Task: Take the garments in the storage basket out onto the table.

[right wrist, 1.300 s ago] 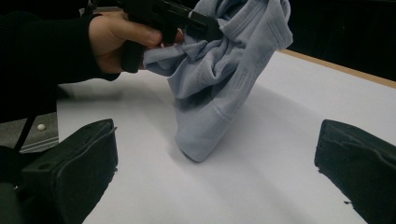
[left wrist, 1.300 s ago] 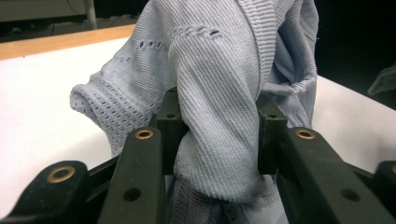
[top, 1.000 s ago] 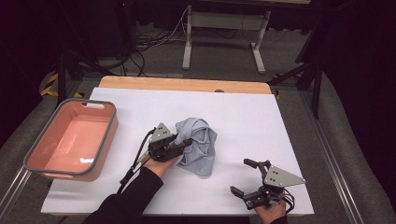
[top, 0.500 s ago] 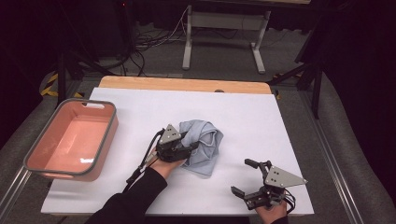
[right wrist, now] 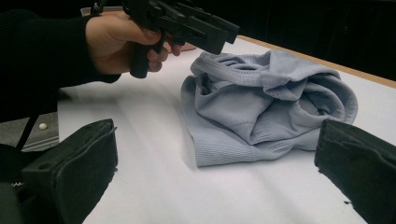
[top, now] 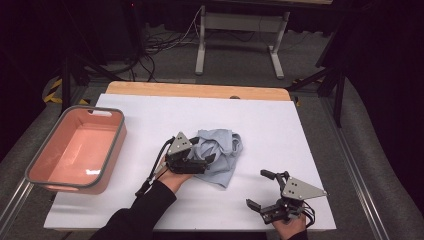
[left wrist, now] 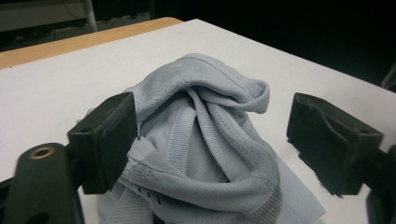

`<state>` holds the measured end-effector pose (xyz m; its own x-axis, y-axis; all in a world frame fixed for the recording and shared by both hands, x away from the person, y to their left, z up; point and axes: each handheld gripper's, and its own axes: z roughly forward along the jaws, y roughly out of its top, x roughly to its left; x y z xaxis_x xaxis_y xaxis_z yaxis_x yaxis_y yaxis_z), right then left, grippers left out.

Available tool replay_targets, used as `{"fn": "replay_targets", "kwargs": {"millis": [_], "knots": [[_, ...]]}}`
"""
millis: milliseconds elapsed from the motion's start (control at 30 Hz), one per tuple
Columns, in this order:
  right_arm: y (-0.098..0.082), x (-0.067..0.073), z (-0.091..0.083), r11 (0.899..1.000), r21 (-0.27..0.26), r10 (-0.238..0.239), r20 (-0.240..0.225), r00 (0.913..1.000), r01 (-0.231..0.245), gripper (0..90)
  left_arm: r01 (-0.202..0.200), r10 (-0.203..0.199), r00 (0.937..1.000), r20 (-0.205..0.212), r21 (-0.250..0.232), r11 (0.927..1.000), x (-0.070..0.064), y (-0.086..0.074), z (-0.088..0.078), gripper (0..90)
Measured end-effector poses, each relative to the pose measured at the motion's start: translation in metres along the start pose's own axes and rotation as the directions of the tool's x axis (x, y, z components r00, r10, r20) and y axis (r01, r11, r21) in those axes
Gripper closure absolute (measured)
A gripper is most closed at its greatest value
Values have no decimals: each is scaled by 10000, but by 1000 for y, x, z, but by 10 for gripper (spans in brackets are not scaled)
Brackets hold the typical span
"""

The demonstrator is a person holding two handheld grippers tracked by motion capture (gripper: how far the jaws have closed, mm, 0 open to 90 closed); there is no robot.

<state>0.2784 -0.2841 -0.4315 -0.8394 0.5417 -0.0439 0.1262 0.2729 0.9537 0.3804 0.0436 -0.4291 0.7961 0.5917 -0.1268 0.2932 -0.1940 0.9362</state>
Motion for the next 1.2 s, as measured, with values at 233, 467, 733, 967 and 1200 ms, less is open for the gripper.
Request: {"fn": "replay_targets", "kwargs": {"millis": [233,467,733,967,1200], "knots": [[0,1,0,10000,22,-23,-2,10000,23,1,-111,111,9997,223,9,9999,-2,6,-11,68],[0,1,0,10000,14,-24,-7,10000,24,1,-343,334,9987,394,226,9992,-5,14,-24,10],[0,1,0,10000,20,-6,-25,10000,6,1,-271,250,9937,1089,176,9995,-4,18,-42,3],[0,1,1,10000,20,1,-48,10000,-1,1,-503,465,9937,1017,352,9981,-2,18,-58,3],[-1,1,2,10000,51,5,-61,10000,-5,1,-600,537,9922,1128,534,9968,4,14,-76,10]]}}
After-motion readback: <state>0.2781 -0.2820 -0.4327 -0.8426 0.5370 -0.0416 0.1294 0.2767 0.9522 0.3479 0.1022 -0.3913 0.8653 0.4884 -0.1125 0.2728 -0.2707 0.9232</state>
